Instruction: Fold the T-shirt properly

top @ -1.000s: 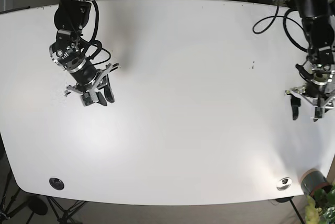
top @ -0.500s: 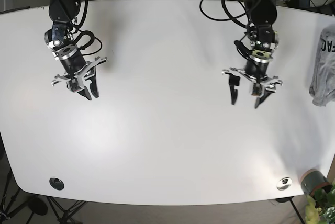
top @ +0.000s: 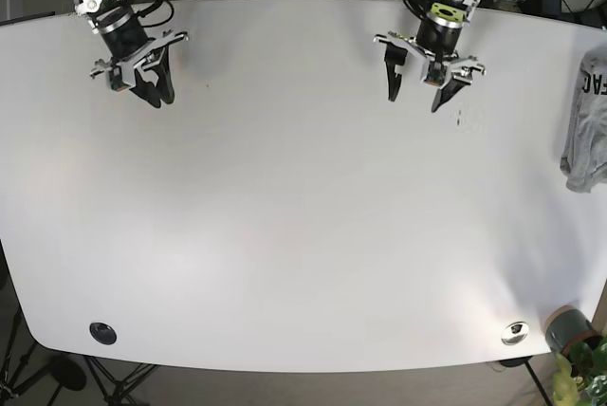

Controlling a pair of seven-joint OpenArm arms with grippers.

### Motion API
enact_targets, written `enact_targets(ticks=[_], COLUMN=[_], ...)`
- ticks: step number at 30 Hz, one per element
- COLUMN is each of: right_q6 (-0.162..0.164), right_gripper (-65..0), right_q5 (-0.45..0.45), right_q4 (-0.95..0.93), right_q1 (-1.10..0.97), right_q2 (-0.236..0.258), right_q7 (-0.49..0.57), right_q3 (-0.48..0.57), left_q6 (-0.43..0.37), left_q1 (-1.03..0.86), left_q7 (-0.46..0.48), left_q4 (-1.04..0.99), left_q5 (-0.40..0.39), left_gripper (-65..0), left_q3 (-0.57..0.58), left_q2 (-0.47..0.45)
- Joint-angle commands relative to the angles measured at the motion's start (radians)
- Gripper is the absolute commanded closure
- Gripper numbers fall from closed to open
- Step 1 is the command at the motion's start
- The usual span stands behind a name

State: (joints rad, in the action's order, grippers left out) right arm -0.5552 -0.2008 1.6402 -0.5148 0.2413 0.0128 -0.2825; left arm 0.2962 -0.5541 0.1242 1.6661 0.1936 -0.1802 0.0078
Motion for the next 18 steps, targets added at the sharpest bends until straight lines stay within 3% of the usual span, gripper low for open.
enact_targets(ticks=[1, 14, 18], right_q6=[-0.007, -0.009, -0.009], right_gripper=[-12.0, -12.0, -12.0], right_q5=[-0.032, -0.162, -0.16], right_q4=[0.042, 0.145, 0.159], right_q1=[-0.044, -0.25, -0.276], right_q2=[0.011, 0.014, 0.007], right_q7=[0.025, 0.023, 0.023], right_q3=[-0.005, -0.005, -0.005], left_q6=[-0.002, -0.002, -0.002], left_q1=[-0.05, -0.12, -0.162], left_q7=[0.027, 0.025, 0.025], left_q4=[0.045, 0.096, 0.13], left_q5=[-0.012, -0.015, -0.084], left_gripper=[-40.3, -40.3, -40.3], left_q3=[0.001, -0.143, -0.167], left_q2=[-0.002, -0.007, -0.01])
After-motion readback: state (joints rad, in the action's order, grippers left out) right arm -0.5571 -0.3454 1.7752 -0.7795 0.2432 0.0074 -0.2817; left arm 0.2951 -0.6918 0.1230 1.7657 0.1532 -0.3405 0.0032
